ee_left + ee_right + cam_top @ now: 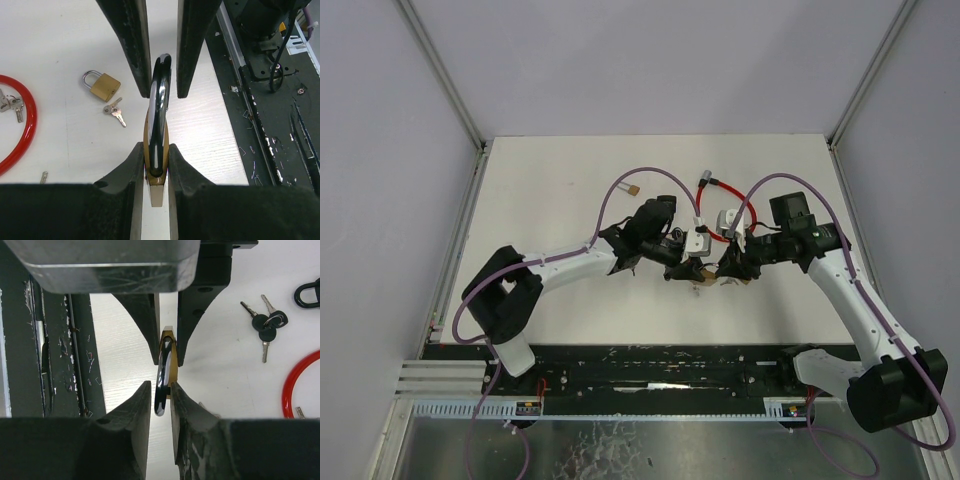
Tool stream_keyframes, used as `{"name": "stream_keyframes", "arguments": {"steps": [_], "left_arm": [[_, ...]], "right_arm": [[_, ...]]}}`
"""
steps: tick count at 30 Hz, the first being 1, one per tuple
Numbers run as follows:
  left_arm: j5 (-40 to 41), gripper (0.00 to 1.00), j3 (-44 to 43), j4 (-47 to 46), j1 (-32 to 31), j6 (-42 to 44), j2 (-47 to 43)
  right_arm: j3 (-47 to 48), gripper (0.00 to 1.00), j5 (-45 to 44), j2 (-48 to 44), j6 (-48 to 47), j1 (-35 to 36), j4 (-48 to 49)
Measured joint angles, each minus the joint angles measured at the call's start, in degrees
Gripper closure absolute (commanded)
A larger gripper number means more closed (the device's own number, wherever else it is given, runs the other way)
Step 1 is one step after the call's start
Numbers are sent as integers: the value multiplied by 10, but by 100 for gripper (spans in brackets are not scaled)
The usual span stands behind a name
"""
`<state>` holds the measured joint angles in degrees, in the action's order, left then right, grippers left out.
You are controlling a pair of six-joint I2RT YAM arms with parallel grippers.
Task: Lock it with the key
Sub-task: Lock the lock.
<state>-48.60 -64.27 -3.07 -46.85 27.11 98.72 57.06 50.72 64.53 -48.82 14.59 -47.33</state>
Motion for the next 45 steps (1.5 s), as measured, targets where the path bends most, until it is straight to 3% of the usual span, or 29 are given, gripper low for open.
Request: {"name": "stream_keyframes", "arguments": {"steps": [7,10,16,19,20,25,30,34,45], "left_arm": [[0,100,0,2,0,1,0],[0,95,0,2,0,1,0],[-3,33,5,-31,0,-17,-3],[-5,3,66,-138,8,-47,-41],[-4,0,99,-181,12,-59,-62],[10,0,231,-423,26,-125,-112],[11,0,239,-578,27,-221,-71],[7,10,235,-699,27,-308,-14],[-19,32,178,-752,11,-386,57]], "right_arm": [[1,97,-2,-2,5,0,0],[1,100,-1,-2,3,0,-2],[6,100,14,-8,-1,-7,-16],[7,100,59,-28,-2,-49,-33],[7,100,72,-36,-2,-63,-36],[7,100,144,-84,0,-123,-36],[7,100,186,-96,9,-132,-30],[7,100,206,-97,24,-137,-22],[7,100,223,-99,41,-139,-2]]}}
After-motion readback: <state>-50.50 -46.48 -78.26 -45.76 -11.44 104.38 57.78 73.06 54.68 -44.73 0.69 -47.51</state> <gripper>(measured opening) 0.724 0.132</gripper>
